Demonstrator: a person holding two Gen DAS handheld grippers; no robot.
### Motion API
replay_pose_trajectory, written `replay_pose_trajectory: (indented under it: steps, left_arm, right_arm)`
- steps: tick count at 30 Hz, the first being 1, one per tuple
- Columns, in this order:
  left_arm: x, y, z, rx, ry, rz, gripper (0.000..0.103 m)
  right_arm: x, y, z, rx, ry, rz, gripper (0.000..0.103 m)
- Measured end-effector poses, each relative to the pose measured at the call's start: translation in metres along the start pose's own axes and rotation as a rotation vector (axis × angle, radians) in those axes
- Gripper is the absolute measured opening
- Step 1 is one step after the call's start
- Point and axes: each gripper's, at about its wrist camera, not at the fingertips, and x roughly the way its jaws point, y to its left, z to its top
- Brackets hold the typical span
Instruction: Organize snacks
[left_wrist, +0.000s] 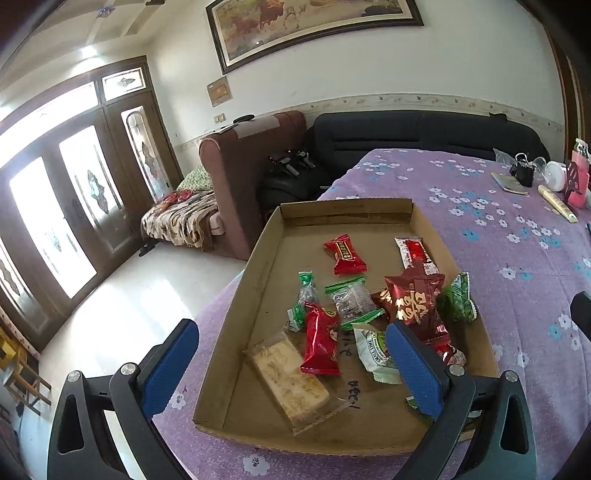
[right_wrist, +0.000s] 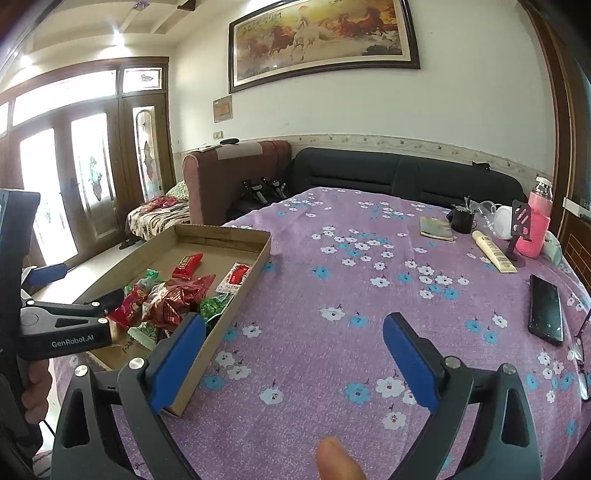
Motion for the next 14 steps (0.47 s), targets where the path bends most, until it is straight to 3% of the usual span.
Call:
replay_pose_trajectory:
  steps: [14]
  left_arm:
    - [-0.0031,0.0036,0.0001,-0.004,-0.014,0.073,0.102]
  right_arm:
    - [0.0020,-0.0054,-0.0010,0.016,0.008,-0.016,0.097]
